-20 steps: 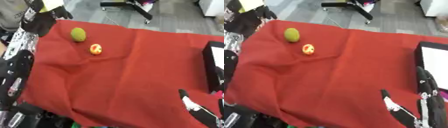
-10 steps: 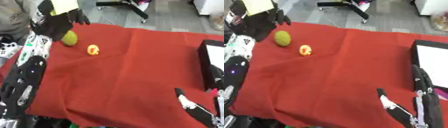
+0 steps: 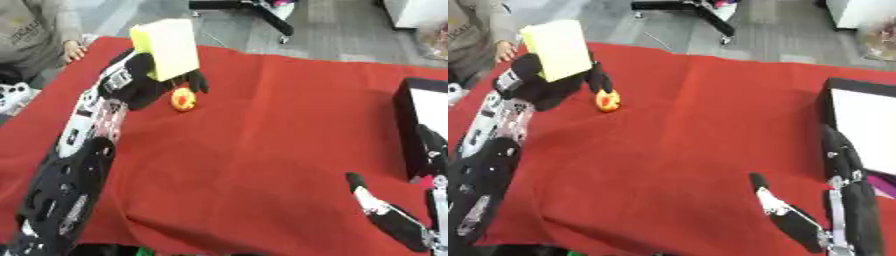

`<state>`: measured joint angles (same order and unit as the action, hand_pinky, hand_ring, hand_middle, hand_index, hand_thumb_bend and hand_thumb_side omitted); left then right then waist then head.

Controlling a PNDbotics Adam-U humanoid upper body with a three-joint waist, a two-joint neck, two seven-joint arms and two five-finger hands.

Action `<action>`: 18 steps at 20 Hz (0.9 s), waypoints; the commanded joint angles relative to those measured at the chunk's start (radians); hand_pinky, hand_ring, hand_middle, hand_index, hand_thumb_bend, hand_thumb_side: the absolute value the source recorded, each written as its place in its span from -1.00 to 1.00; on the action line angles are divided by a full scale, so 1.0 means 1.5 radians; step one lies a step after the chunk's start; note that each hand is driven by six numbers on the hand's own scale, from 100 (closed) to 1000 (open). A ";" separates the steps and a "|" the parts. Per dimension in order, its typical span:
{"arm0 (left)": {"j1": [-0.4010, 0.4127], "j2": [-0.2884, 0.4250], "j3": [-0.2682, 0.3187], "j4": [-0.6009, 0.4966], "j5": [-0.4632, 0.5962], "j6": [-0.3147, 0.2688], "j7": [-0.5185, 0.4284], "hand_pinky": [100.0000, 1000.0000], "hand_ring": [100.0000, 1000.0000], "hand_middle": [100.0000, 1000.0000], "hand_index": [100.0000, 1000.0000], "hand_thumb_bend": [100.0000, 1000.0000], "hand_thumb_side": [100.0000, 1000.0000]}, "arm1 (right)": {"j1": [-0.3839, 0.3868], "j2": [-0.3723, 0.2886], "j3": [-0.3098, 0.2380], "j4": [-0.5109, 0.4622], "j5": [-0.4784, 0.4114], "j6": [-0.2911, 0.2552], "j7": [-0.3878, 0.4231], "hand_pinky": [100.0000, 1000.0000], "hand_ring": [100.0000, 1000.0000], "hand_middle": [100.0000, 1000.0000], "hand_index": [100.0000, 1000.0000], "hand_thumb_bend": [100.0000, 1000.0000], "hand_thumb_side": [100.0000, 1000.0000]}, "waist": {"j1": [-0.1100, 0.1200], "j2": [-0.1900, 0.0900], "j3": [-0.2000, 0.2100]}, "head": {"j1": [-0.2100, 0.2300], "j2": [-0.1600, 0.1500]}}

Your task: Pick up the objects with one hand, pass them to the other hand, and then place them into the box on the other side of the table.

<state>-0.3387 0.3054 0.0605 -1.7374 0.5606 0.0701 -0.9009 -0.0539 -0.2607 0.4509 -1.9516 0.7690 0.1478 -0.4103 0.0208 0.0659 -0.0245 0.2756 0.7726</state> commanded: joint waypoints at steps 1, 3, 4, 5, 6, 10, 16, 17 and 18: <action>0.001 0.003 -0.009 0.001 -0.055 -0.001 -0.004 0.18 -0.10 -0.40 -0.07 -1.00 -0.21 | -0.008 0.000 0.002 -0.024 -0.002 -0.003 0.003 0.72 0.97 0.79 1.00 -0.02 -0.08 | -0.003 -0.002 -0.002 | -0.005 -0.002; 0.004 0.002 -0.015 0.008 -0.083 -0.007 -0.004 0.18 -0.10 -0.40 -0.07 -1.00 -0.21 | -0.008 -0.003 0.003 -0.030 0.000 -0.002 0.009 0.72 0.97 0.79 1.00 -0.02 -0.09 | -0.005 -0.001 -0.002 | -0.007 -0.002; 0.005 0.001 -0.016 0.011 -0.090 -0.011 -0.004 0.18 -0.10 -0.40 -0.07 -1.00 -0.21 | -0.008 -0.003 0.003 -0.031 0.000 -0.002 0.010 0.72 0.97 0.79 1.00 -0.02 -0.09 | -0.006 -0.001 -0.003 | -0.008 -0.002; 0.005 0.002 -0.019 0.013 -0.097 -0.013 -0.004 0.19 -0.08 -0.39 -0.05 -1.00 -0.20 | -0.009 -0.005 0.004 -0.032 0.001 -0.002 0.012 0.73 0.97 0.76 1.00 0.00 -0.10 | -0.006 -0.001 -0.003 | -0.009 -0.002; 0.005 0.007 -0.027 0.019 -0.118 -0.015 -0.004 0.19 -0.08 -0.39 -0.05 -1.00 -0.20 | -0.011 -0.011 0.008 -0.032 0.004 -0.007 0.017 0.73 0.97 0.76 1.00 0.00 -0.10 | -0.009 0.000 -0.004 | -0.013 -0.002; -0.001 0.014 -0.059 0.046 -0.192 -0.043 -0.004 0.19 -0.06 -0.37 -0.03 -1.00 -0.19 | -0.026 -0.035 0.021 -0.032 0.020 -0.028 0.040 0.76 0.98 0.74 1.00 0.00 -0.12 | -0.015 0.003 -0.004 | -0.025 -0.002; -0.017 0.017 -0.087 0.094 -0.240 -0.061 -0.004 0.19 -0.05 -0.37 -0.04 -1.00 -0.12 | -0.053 -0.067 0.033 -0.032 0.057 -0.051 0.069 0.86 1.00 0.80 1.00 0.00 -0.13 | -0.020 0.005 -0.002 | -0.036 -0.002; -0.019 0.017 -0.088 0.100 -0.247 -0.063 -0.004 0.19 -0.05 -0.37 -0.04 -1.00 -0.13 | -0.057 -0.070 0.032 -0.032 0.067 -0.053 0.070 0.88 1.00 0.79 1.00 0.00 -0.14 | -0.021 0.005 -0.001 | -0.039 -0.002; -0.021 0.018 -0.089 0.106 -0.256 -0.065 -0.004 0.19 -0.05 -0.37 -0.04 -1.00 -0.12 | -0.060 -0.073 0.033 -0.032 0.075 -0.056 0.070 0.89 1.00 0.79 1.00 0.00 -0.14 | -0.022 0.005 -0.001 | -0.043 -0.002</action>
<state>-0.3519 0.3076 -0.0720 -1.5770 0.1894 -0.0201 -0.9069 -0.1330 -0.3472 0.5012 -1.9772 0.8623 0.0692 -0.3088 -0.0134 0.0815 -0.0259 0.2177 0.7726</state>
